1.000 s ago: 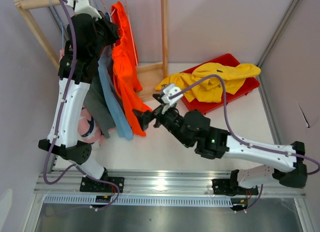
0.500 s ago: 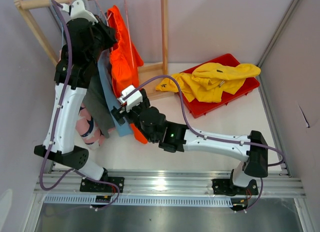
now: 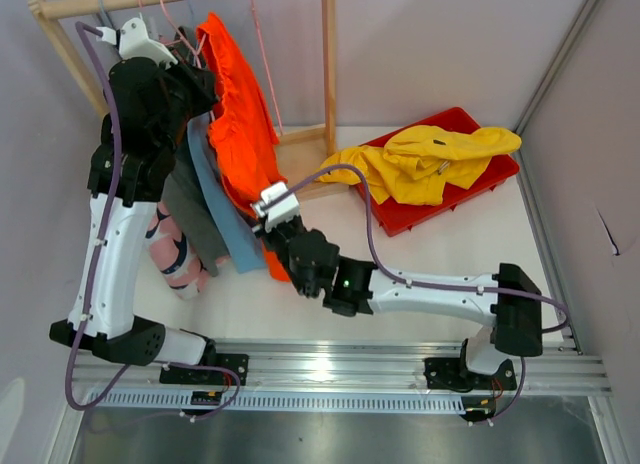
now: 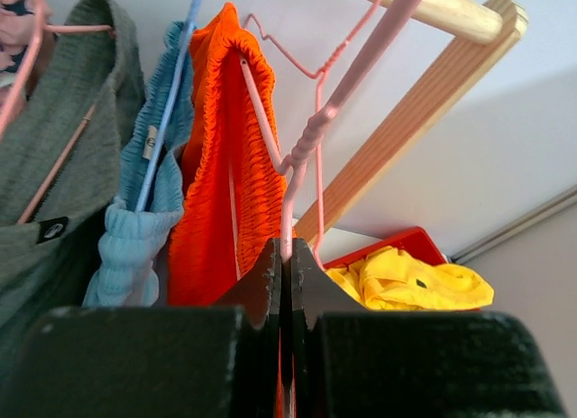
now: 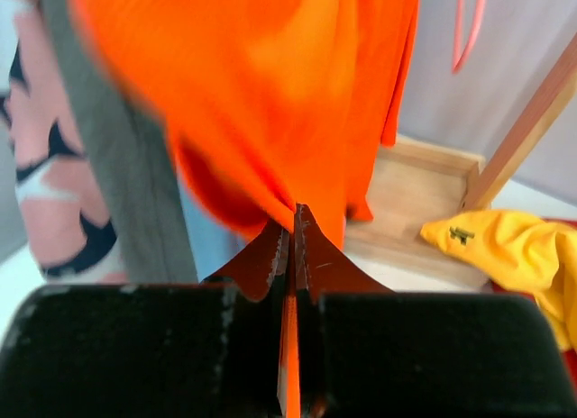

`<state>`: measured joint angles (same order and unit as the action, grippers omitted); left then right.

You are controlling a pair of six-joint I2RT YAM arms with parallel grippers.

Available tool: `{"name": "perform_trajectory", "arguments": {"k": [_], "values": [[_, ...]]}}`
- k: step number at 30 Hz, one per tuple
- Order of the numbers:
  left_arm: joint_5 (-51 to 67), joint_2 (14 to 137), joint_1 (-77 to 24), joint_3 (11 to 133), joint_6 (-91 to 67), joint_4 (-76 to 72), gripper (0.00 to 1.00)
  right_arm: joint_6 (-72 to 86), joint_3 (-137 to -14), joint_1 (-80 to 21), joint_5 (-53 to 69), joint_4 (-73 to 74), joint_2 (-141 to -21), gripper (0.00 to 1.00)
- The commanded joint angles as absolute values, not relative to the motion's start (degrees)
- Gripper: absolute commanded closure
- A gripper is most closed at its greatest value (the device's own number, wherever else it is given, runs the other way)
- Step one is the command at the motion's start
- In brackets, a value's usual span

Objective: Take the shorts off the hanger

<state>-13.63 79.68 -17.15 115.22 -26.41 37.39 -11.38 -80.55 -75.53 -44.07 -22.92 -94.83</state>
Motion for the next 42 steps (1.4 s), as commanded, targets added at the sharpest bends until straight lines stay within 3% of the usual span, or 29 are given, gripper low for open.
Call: {"name": "perform_trajectory", "arguments": {"k": [1,8,16,19,23,28,31,37,42], "values": [[-14.8,77.8,-14.3,116.9,-24.9,30.8,1.0,-7.8,-73.4,-81.4,-51.3,-25.8,-87.5,1.0],[-14.4,83.4,-11.6,122.5,-23.9,31.4,1.0,-2.3,-66.1,-94.2,-62.1,-21.3,-81.2,1.0],[-13.7,87.8,-11.3,129.5,-23.6,33.8,1.0,3.2,-65.5,-96.9,-65.7,-16.6,-80.9,1.0],[-10.2,87.4,-11.3,131.7,-25.6,37.3,1.0,1.6,-65.3,-93.4,-62.1,-18.8,-81.5,1.0],[1.5,81.7,-11.3,124.8,-27.4,41.0,1.0,-3.6,-69.8,-82.3,-52.3,-21.6,-83.7,1.0],[15.9,67.9,-11.3,110.6,-27.4,45.9,1.0,-6.3,-88.9,-64.1,-39.7,-16.2,-90.1,1.0],[16.5,64.3,-11.3,106.3,-25.1,49.7,1.0,-10.0,-101.1,-59.3,-38.3,-11.2,-95.4,1.0],[9.9,64.1,-11.3,106.3,-22.1,51.3,1.0,-12.3,-102.5,-54.9,-41.9,-13.6,-90.1,1.0],[10.5,65.6,-11.4,104.0,-23.6,47.0,1.0,-11.2,-109.4,-42.6,-39.2,-9.5,-91.5,1.0]]}}
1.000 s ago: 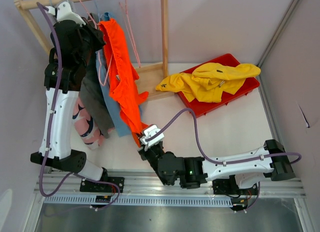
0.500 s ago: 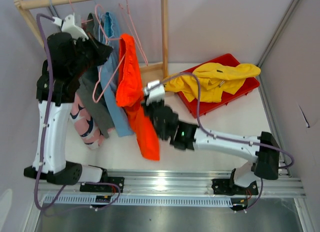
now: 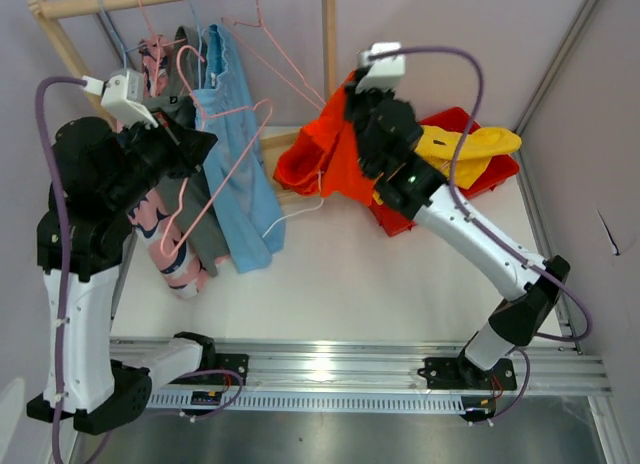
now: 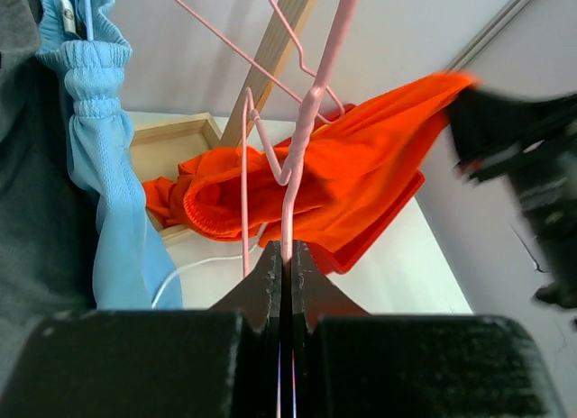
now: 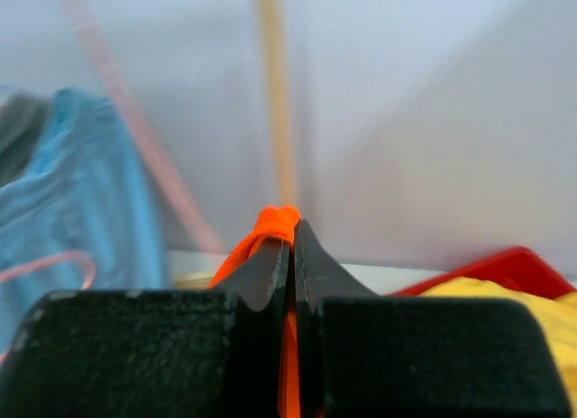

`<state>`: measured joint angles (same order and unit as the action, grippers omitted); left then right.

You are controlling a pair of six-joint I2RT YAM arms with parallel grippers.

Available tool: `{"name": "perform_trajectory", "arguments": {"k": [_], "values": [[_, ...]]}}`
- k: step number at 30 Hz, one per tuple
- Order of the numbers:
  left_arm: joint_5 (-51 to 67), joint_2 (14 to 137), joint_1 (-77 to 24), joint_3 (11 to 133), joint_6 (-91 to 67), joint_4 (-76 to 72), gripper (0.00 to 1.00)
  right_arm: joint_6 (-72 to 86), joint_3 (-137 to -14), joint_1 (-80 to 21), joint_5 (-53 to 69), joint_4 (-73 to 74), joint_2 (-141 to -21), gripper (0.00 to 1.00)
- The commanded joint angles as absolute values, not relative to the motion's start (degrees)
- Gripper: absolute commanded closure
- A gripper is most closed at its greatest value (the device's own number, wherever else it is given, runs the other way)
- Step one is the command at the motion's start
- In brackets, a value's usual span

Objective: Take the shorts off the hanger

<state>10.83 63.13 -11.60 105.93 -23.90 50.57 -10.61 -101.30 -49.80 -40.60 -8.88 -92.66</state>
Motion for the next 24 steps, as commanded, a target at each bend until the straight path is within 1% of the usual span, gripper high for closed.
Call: {"name": "perform_trajectory", "arguments": {"k": [1,5,6,9,12,14,15,16,17,18,19,20,22,23,24], "values": [[10.2,65.7,-11.3,104.2,-23.6,46.7,1.0,-11.2,-111.5,-40.5,-38.6,-8.7,-92.6,1.0],[8.1,67.4,-11.3,104.4,-22.9,45.4,1.0,-8.8,-123.1,-28.9,-34.5,-4.1,-99.1,1.0],[7.4,68.0,-11.4,105.4,-22.4,45.3,1.0,-7.7,-127.8,-24.3,-33.8,-1.4,-100.5,1.0],[5.0,70.7,-11.3,107.1,-21.4,44.3,1.0,-4.5,-133.0,-16.8,-32.0,1.9,-105.3,1.0],[1.9,74.6,-11.3,110.8,-20.4,43.5,1.0,0.3,-131.4,-11.6,-30.2,3.3,-107.0,1.0],[0.4,78.2,-11.3,113.4,-19.5,43.2,1.0,3.7,-122.7,-10.0,-28.2,0.9,-105.1,1.0],[-1.8,79.4,-11.4,114.9,-19.2,42.4,1.0,5.5,-118.8,-9.4,-24.6,-1.5,-104.1,0.92],[-2.5,82.0,-11.3,117.3,-18.8,42.1,1.0,6.0,-110.9,-8.9,-22.7,-2.9,-102.1,0.73],[-3.7,83.4,-11.3,120.1,-18.7,41.9,1.0,6.9,-107.4,-8.9,-20.4,-4.9,-101.2,0.13],[-4.0,84.8,-11.3,120.1,-18.6,41.9,1.0,7.9,-104.1,-8.9,-19.8,-5.3,-100.3,0.01],[-4.4,86.4,-11.3,124.8,-18.5,41.7,1.0,9.5,-100.7,-9.2,-19.7,-5.5,-99.1,0.0],[-4.6,89.2,-11.3,126.3,-18.4,41.4,1.0,11.1,-92.8,-9.5,-19.7,-7.0,-96.0,0.01],[-5.4,92.3,-11.4,132.9,-18.4,41.6,1.0,15.4,-83.2,-10.4,-18.7,-10.4,-92.0,0.01],[-5.4,93.8,-11.3,134.5,-18.3,41.5,1.0,16.5,-73.8,-11.9,-18.2,-14.3,-87.7,0.01],[-5.7,96.4,-11.4,137.3,-18.0,41.2,1.0,18.5,-69.7,-13.0,-18.1,-15.8,-85.5,0.01]]}}
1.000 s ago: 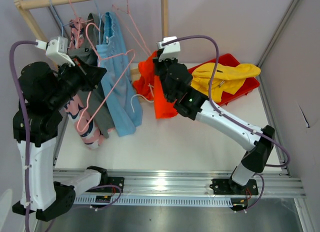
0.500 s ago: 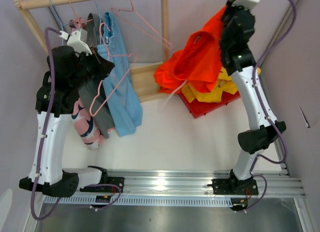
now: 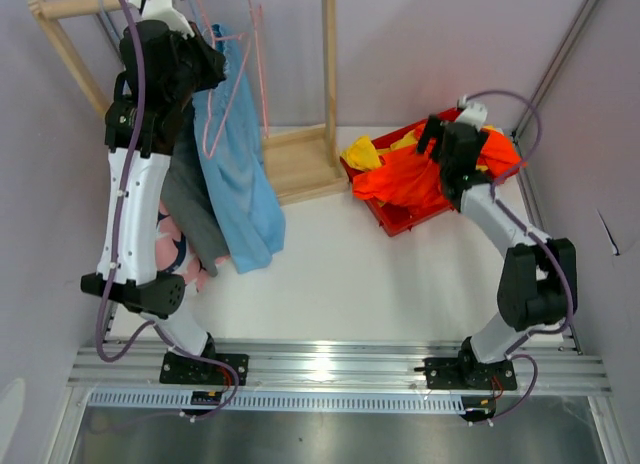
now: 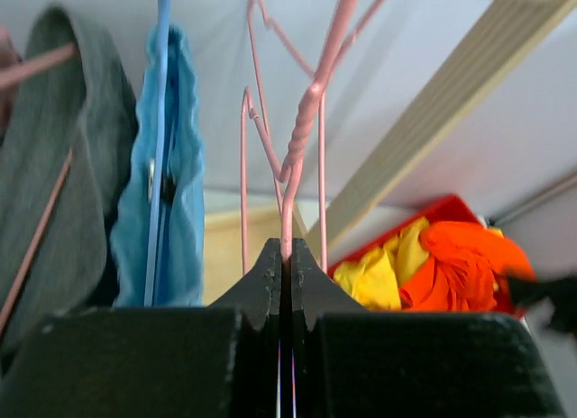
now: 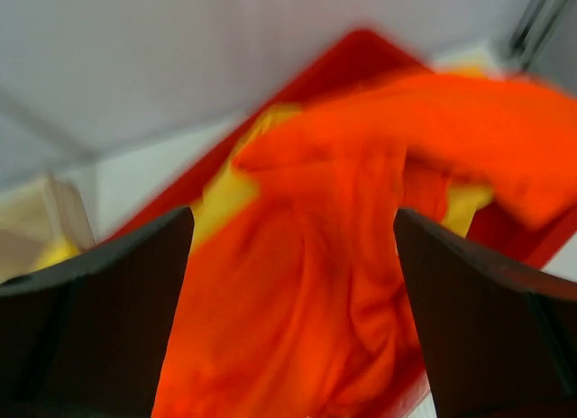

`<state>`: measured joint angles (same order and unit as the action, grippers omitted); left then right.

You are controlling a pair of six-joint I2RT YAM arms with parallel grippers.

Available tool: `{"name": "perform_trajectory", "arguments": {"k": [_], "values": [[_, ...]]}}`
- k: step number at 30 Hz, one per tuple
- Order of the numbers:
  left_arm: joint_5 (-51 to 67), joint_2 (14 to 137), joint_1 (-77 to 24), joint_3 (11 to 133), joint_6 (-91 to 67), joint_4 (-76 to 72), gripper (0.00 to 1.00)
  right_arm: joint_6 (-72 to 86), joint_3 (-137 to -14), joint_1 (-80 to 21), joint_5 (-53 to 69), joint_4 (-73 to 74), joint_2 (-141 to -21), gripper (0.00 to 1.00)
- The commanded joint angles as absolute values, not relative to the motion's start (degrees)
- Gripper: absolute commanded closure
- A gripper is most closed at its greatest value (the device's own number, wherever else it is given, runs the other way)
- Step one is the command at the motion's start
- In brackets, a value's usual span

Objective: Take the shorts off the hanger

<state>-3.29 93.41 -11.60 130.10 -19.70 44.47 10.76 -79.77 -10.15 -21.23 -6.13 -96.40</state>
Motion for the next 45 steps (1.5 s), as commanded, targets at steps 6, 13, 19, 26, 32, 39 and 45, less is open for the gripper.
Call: {"name": "perform_trajectory", "arguments": {"k": [6,13,19,26,32,39,45], "values": [[-7.9,100.8,-11.4,138.0,-17.6,33.0,1.0,21.6,-47.2,-24.4,-18.3,-21.8,-71.1,0.01],[-8.1,108.2,-11.3,141.9,-19.1,29.5,1.0,19.3,-43.8,-33.0,-19.0,-17.9,-62.4,0.01],[-6.8,112.1,-11.3,146.3,-19.9,28.7,1.0,19.0,-41.5,-37.7,-22.1,-15.4,-58.1,0.01],[-3.8,103.0,-11.3,139.5,-20.5,30.1,0.45,19.2,-39.6,-40.5,-23.6,-15.3,-58.0,0.01],[-0.4,94.0,-11.3,136.1,-18.8,33.2,0.19,18.9,-38.9,-43.2,-25.5,-15.3,-57.7,0.01],[-6.0,89.2,-8.0,132.5,-16.0,36.1,0.14,18.6,-38.5,-45.1,-27.0,-13.0,-55.5,0.01],[-4.5,89.0,-5.7,128.5,-16.3,35.2,0.19,18.2,-38.1,-46.7,-29.4,-9.4,-52.1,0.01]]}}
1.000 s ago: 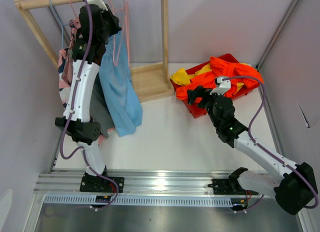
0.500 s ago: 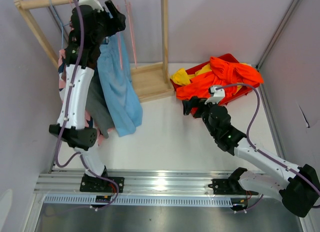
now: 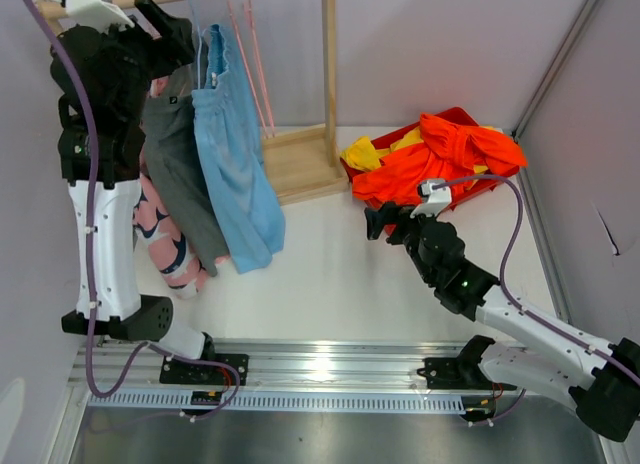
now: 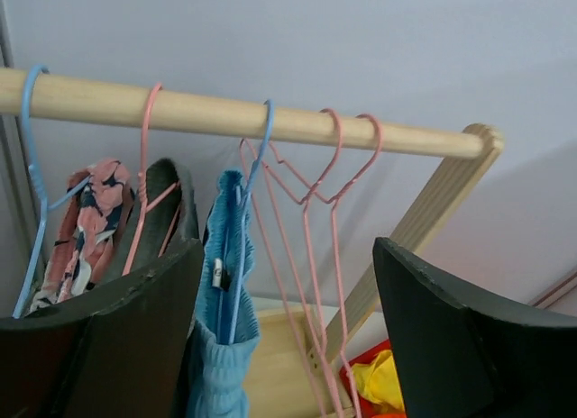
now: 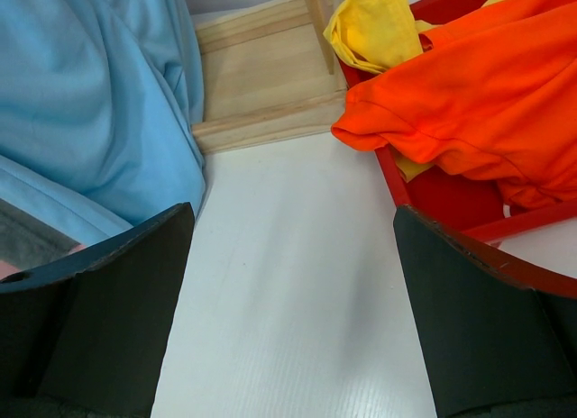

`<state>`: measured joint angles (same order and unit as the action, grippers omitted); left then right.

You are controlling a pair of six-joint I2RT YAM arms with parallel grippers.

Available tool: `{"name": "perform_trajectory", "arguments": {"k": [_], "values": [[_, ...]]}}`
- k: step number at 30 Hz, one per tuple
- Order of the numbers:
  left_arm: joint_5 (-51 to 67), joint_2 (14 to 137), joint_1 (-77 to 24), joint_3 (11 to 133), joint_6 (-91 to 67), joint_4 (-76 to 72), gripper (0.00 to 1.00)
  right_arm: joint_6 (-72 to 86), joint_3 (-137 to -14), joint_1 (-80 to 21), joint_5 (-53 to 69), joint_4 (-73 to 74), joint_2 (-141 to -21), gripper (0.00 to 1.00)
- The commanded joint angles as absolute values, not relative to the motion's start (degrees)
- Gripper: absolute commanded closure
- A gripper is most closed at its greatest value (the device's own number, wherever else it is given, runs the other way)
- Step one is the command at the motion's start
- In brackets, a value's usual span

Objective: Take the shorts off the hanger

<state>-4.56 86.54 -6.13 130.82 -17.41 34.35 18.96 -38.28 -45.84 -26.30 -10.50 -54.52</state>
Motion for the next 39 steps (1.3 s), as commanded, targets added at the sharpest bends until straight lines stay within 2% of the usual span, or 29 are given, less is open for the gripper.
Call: {"name": "perform_trajectory", "arguments": {"k": [1,17,20,21,26,28,34,39], "values": [[-4.4,89.8,-5.6,128.5,-16.3,35.2,0.2,18.3,-37.8,-46.8,-29.5,-9.0,-51.1,0.01],[-2.6,100.4,-4.8,133.3,-16.0,37.1,0.24,19.3,-35.9,-47.8,-31.8,-4.4,-46.5,0.0],[-2.6,101.4,-4.9,133.3,-16.3,37.4,0.38,19.5,-35.6,-47.8,-31.9,-4.5,-46.3,0.01],[-2.7,101.4,-4.9,133.2,-16.3,37.4,0.47,19.5,-35.4,-47.8,-31.9,-4.6,-46.6,0.01],[-3.8,101.3,-4.9,133.8,-16.1,37.2,0.75,20.0,-34.7,-47.8,-31.6,-5.1,-47.3,0.0],[-3.8,101.4,-4.9,134.9,-16.0,37.5,0.98,20.2,-34.5,-47.8,-31.6,-5.4,-47.4,0.0],[-1.3,101.6,-5.0,138.6,-16.3,38.4,1.0,20.1,-34.5,-48.2,-30.5,-6.7,-47.7,0.01],[-0.4,100.4,-5.1,147.6,-17.1,37.7,1.0,18.4,-34.6,-50.2,-29.2,-9.4,-47.3,0.01]]}}
